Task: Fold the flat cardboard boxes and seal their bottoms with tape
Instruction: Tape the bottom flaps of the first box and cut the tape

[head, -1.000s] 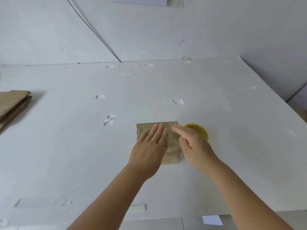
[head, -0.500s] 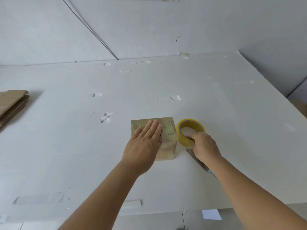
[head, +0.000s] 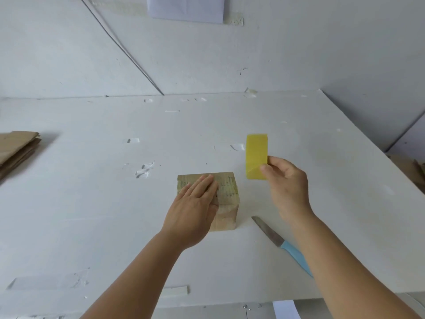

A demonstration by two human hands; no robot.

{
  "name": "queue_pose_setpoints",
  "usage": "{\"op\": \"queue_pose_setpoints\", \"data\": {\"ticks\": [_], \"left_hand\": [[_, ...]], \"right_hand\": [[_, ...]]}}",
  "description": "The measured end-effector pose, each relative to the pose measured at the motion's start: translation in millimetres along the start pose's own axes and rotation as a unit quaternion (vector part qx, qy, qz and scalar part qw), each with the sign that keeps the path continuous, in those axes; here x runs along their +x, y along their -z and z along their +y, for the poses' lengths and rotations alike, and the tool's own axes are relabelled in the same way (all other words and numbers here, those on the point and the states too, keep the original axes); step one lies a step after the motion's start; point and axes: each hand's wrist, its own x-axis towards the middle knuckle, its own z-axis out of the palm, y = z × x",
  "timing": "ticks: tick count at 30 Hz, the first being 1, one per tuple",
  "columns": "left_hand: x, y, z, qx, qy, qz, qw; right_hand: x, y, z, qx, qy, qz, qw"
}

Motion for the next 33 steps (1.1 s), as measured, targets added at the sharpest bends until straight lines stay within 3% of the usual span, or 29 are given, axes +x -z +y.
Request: {"op": "queue_pose_setpoints", "data": {"ticks": [4,8,13,19,33], "left_hand": [[2,1,-1,-0.098,0.013,0.054,0.994],[0,7,-2,-0.223,0.057,0.075,0.970],[-5,15,-3,-0.440,0.169,0.134,0.872],[0,23,-2,-0.522,0.237,0.151,0.805],[9,36,-15,-0.562,0.236,0.081,0.789]], "right_hand": [[-16,-16,-29,0.085,0.035,-0.037,0.995],[-30,-39,-26,0.068,0.033,-0.062,0.995],[-41,-56,-16,0.053,0.040,-0.076,0.995],[-41,-61,-15,0.039,0.060,-0.067,0.995],[-45,-79,-5,-0.008,0.122,-0.035,0.992]]}}
